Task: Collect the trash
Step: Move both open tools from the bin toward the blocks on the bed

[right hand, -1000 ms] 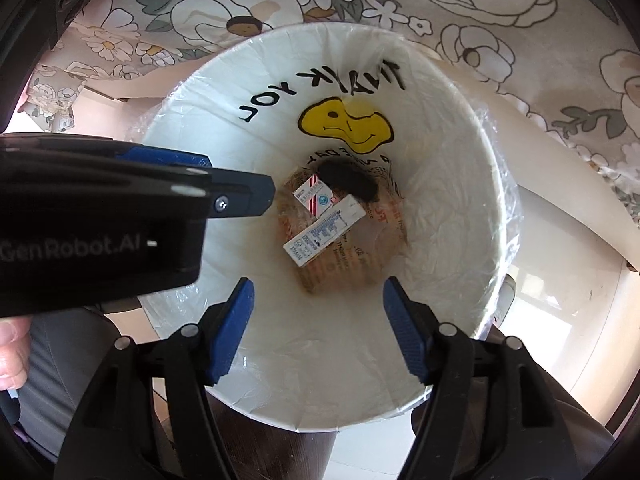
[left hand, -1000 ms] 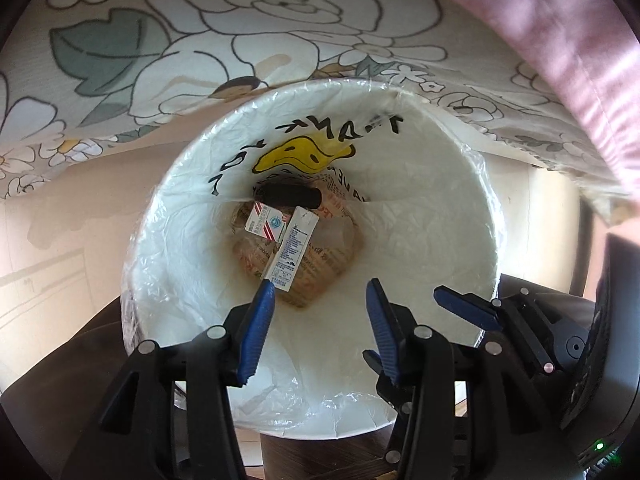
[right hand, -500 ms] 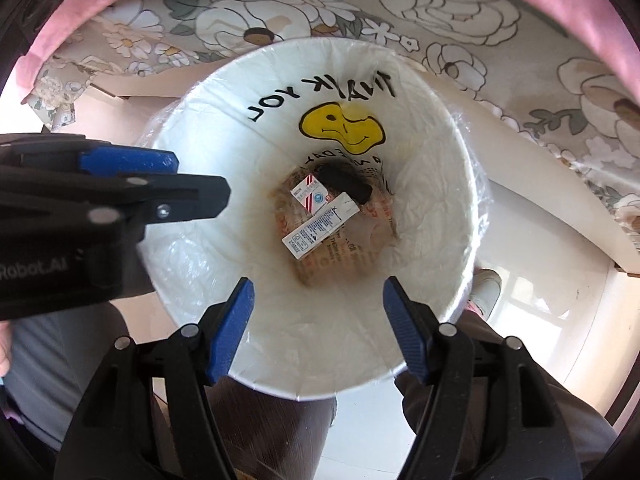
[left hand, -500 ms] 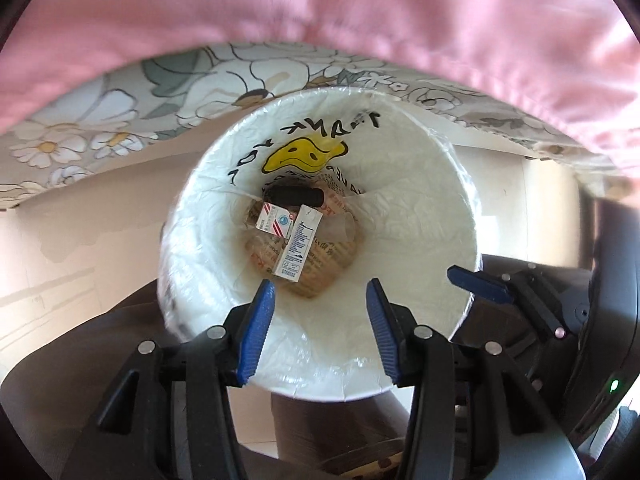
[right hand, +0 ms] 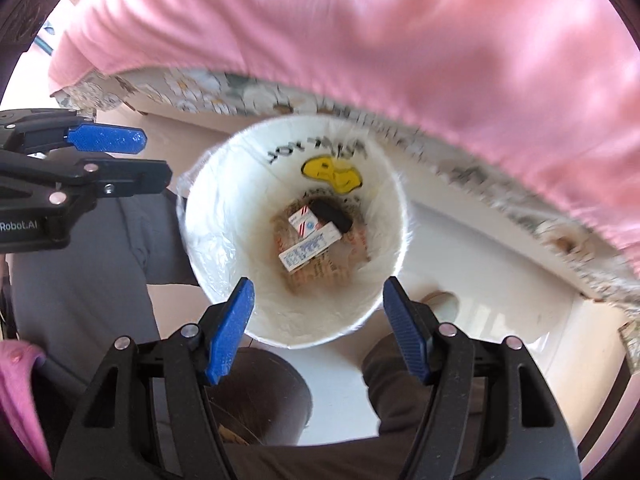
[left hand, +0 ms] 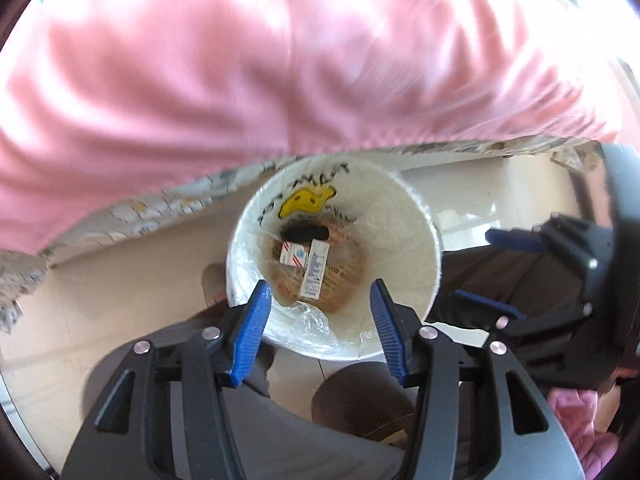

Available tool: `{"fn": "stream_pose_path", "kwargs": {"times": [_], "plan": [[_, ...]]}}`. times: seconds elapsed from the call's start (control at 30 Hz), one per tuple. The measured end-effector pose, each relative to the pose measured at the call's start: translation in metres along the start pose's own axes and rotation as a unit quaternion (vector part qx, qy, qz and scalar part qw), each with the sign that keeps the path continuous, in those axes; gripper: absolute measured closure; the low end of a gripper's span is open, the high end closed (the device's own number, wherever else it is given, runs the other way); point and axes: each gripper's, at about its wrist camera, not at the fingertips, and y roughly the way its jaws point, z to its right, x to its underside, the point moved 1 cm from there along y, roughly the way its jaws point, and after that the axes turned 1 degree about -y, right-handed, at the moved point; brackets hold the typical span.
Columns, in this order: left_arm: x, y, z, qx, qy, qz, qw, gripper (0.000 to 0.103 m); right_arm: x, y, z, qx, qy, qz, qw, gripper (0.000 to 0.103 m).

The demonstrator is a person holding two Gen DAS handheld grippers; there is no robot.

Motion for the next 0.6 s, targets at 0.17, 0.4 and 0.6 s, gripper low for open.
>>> {"fn": "stream_pose_path", "kwargs": {"times": [0.17,0.4,0.6], "plan": [[-0.001,-0.046,0.012,-0.015,0.037,0.039,0.9985,0.044,-0.002,-0.057,0.003,0.000,-0.006,0.038,0.999,0.036],[-0.013,-0.114,0.023,-0.030,0.067,0.102,0.9921,0.029,-0.007,-0.136,0.006,0.033,-0.027,0.111,0.993,0.030],[-0.034,-0.168,0.026,-0.053,0.087,0.160,0.9819,0.022,-0.017,-0.198,0.015,0.064,-0.031,0.178,0.981,0.027]]}}
